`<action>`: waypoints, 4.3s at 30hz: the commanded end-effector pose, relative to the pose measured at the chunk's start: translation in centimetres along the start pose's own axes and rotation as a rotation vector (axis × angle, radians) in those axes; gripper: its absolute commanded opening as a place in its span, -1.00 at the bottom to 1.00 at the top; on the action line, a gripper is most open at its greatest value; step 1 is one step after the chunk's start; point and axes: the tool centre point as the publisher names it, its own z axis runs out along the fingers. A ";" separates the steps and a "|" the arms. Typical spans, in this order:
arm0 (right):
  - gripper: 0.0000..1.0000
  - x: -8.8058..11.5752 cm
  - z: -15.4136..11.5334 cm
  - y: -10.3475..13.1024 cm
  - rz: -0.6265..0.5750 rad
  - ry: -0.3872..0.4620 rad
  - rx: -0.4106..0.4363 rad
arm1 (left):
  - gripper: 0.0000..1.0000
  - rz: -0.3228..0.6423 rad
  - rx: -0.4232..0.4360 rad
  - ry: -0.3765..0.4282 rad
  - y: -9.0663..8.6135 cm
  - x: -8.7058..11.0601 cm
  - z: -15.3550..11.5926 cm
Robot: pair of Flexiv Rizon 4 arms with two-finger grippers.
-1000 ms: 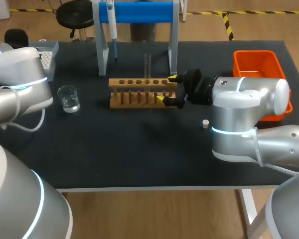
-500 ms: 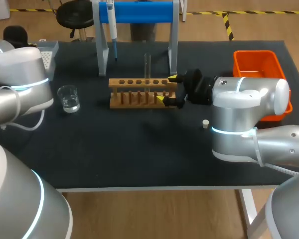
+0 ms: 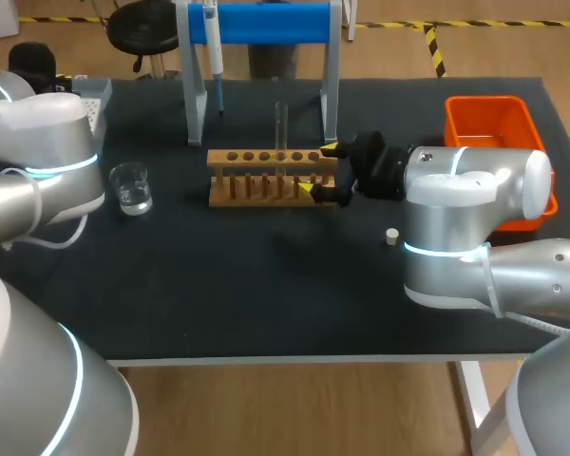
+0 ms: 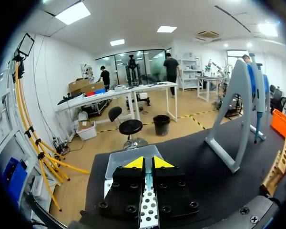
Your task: Invert the test tube, pick up the pipette, mount the tip to pipette, aspirate from beaker and dispense into the tube, eject the tip, return the pipette, and cap with the stopper.
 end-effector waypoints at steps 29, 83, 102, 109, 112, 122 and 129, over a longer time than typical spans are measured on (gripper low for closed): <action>1.00 0.1 0.0 -0.1 0.000 -0.003 -0.001 | -1.00 0.174 -0.026 0.376 -3.1 3.6 -6.1; 1.00 0.1 0.0 -0.1 0.000 -0.003 -0.001 | -1.00 0.410 -0.068 1.026 -6.1 39.5 -21.2; 1.00 0.1 0.0 -0.1 0.000 -0.003 -0.001 | -1.00 0.391 -0.082 1.004 -6.1 39.6 -21.4; 1.00 0.1 0.0 -0.1 0.000 -0.003 -0.001 | -1.00 0.391 -0.082 1.004 -6.1 39.6 -21.4; 1.00 -0.5 -0.7 0.1 -0.003 0.006 -0.025 | -1.00 0.391 -0.082 1.004 -6.1 39.6 -21.4; 1.00 -1.4 -6.0 1.7 -0.022 0.144 -0.201 | -1.00 0.391 -0.082 1.004 -6.1 39.6 -21.4; 1.00 0.1 -8.3 3.0 -0.002 0.320 -0.306 | -1.00 0.391 -0.082 1.004 -6.1 39.6 -21.4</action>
